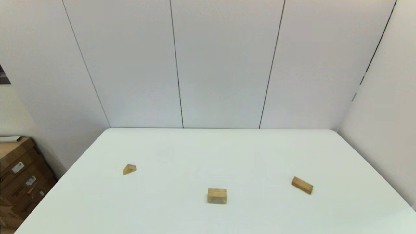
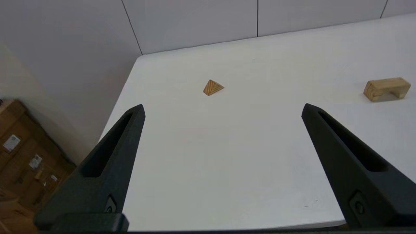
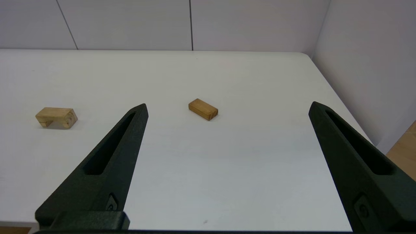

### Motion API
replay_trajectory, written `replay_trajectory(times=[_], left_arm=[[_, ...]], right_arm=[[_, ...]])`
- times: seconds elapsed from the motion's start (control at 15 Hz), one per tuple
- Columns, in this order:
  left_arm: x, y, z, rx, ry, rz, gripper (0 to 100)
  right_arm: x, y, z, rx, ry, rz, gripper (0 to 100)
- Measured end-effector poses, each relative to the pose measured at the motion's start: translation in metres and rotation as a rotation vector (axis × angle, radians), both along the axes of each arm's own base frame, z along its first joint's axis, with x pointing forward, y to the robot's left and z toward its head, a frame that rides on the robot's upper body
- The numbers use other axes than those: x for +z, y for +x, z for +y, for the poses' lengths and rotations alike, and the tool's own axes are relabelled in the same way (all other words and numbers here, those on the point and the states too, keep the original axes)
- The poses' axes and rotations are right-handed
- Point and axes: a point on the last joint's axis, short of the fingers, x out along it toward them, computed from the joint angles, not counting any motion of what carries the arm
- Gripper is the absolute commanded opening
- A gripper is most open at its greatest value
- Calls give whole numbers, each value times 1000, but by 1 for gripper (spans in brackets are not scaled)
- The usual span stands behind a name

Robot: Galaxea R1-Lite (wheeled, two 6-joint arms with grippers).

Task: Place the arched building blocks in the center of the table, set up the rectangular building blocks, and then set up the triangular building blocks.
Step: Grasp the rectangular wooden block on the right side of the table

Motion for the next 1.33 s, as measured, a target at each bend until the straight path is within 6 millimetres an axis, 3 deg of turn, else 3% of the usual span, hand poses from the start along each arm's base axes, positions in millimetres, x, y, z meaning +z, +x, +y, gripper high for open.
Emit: replay_trajectory(times=[1.33], left_arm=[[0, 0, 1, 31, -20, 1, 100]], right_arm=[[0, 0, 0, 0, 0, 0, 100]])
